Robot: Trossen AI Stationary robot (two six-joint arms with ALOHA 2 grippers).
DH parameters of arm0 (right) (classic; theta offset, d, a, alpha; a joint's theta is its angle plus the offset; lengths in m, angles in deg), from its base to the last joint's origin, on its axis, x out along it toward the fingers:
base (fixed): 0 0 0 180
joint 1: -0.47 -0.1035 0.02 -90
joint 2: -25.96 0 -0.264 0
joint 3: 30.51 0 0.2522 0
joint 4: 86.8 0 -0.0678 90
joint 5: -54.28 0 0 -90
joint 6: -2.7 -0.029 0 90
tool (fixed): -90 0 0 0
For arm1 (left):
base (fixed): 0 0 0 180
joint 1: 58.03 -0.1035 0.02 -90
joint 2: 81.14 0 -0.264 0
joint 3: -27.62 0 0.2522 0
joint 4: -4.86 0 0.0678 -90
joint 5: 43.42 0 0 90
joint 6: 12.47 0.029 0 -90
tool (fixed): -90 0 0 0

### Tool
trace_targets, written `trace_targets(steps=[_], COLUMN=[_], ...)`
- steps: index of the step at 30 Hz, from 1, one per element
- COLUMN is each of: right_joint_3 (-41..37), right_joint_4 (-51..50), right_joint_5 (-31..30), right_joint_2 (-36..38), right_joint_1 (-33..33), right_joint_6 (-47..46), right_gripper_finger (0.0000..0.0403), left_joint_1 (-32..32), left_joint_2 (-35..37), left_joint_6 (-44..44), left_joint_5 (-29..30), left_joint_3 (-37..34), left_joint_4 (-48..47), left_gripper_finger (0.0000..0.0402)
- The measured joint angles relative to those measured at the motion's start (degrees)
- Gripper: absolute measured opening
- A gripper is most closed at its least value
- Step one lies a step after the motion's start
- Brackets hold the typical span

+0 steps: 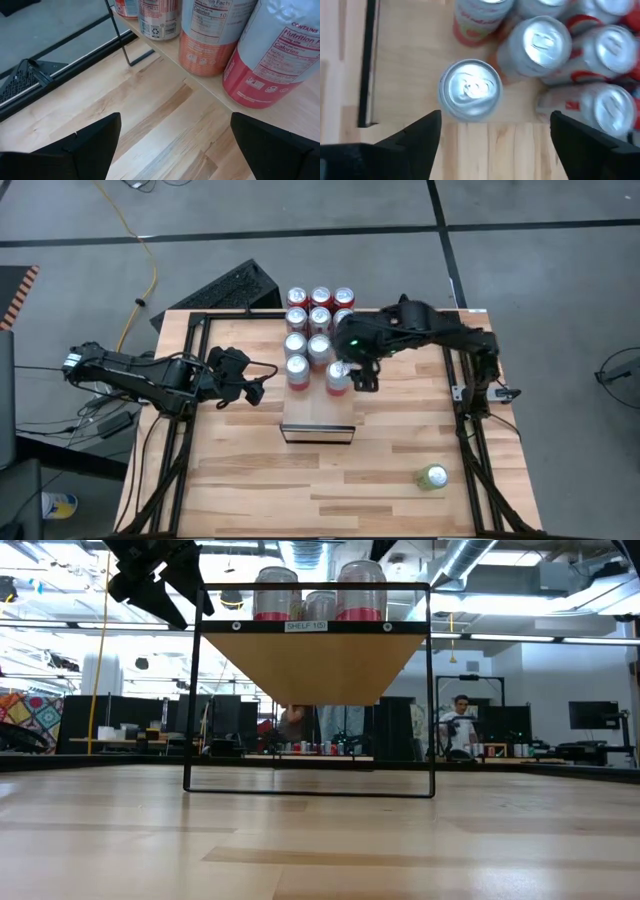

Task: Place canned beverage on shelf
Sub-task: Put the pink-white soda can on the shelf aligned with the other pink-white soda can

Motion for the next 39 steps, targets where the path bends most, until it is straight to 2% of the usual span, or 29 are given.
trace_targets(steps=[4, 8, 12, 16, 19, 22, 26, 39], right_joint_3=[-1.6, -9.0, -25.1, -43.9, -55.2, -62.9, -68.1, -68.9], right_joint_4=[0.0, 2.0, 13.0, 32.8, 45.7, 53.1, 55.8, 60.6], right_joint_5=[-0.1, -0.1, -0.2, -0.3, -2.2, -4.0, -4.4, -3.2], right_joint_2=[4.9, 12.7, 24.1, 34.2, 38.1, 39.5, 38.4, 31.2], right_joint_1=[-0.9, -2.5, -2.8, -3.5, -3.5, -3.4, -3.4, -3.4], right_joint_6=[-3.7, -7.4, -13.1, -16.7, -18.6, -20.5, -21.6, -20.7], right_gripper_finger=[0.0307, 0.0239, 0.0166, 0.0108, 0.0073, 0.0040, 0.0005, 0.0001], left_joint_1=[0.0, 0.0, 0.0, 0.0, 0.0, 0.0, 0.0, 0.0], left_joint_2=[0.0, 0.0, 0.0, 0.0, 0.0, 0.0, 0.0, 0.0], left_joint_6=[0.0, -0.1, 0.0, 0.8, 1.5, 1.5, 1.5, 1.3], left_joint_5=[0.0, 0.0, 0.1, 0.0, 0.0, 0.0, 0.0, 0.0], left_joint_3=[0.0, 0.0, 0.0, 0.0, 0.0, 0.0, 0.0, 0.0], left_joint_4=[-0.2, 0.0, 0.1, 0.1, 0.1, 0.1, 0.1, 0.1], left_gripper_finger=[0.0363, 0.0363, 0.0363, 0.0363, 0.0363, 0.0363, 0.0363, 0.0363])
